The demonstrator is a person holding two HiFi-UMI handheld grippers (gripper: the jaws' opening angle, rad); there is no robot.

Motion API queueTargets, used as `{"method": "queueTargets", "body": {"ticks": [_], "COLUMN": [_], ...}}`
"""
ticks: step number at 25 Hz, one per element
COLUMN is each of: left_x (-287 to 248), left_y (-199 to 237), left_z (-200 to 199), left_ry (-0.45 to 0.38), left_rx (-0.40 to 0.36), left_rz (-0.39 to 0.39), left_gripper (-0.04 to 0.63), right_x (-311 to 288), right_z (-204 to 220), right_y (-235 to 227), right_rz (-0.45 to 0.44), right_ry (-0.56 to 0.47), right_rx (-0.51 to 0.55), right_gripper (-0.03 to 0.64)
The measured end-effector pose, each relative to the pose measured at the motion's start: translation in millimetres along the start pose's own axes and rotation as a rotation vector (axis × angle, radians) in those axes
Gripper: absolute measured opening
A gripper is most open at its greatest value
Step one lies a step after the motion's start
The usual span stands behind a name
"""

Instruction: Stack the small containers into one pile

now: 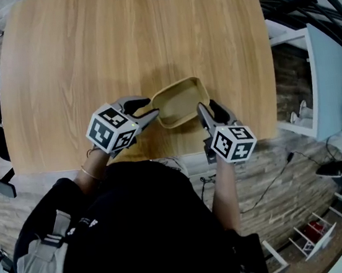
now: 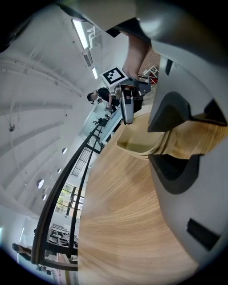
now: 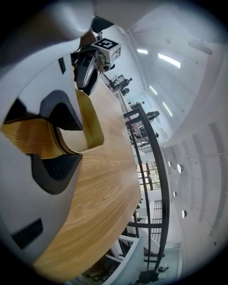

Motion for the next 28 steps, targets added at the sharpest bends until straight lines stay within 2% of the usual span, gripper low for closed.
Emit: {"method": "queueTargets", "body": {"ticks": [8, 13, 20, 25, 28], "left_x": [-3, 5, 16, 16, 13], "left_y": [-15, -31, -48, -61, -73], "left_z": [-12, -19, -17, -16, -15], "left_ry": [-0.040, -0.141, -0.218, -0.256, -0.277], "left_rx": [-0.003, 0.038, 0.071, 0.097, 0.103], "left_rz": [-0.153, -0.269, -0.387, -0.474, -0.522], "left_gripper": [0.158, 0.158, 0.158, 0.153, 0.112], "right_x": [-4, 2, 15, 32, 42], "right_z": [-12, -28, -43, -50, -52], "right_y": [-20, -12, -14, -20, -21], "right_rz": [-0.118, -0.222, -0.302, -0.373, -0.441], "right_ry": [-0.007, -0.011, -0.056, -0.096, -0.118], "right_rx": [0.086, 0.185, 0.212, 0.241, 0.247], "right_gripper": [0.156, 0.156, 0.153, 0.084, 0.061]}}
Point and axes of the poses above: the fingertips, and each gripper's own axes: x backward along the fingers, y to its left, z out of its underside, the point moved 2 cm from there along x, backward along the fingers, and after that the axes turned 3 degrees about z, right-handed, at the moved point
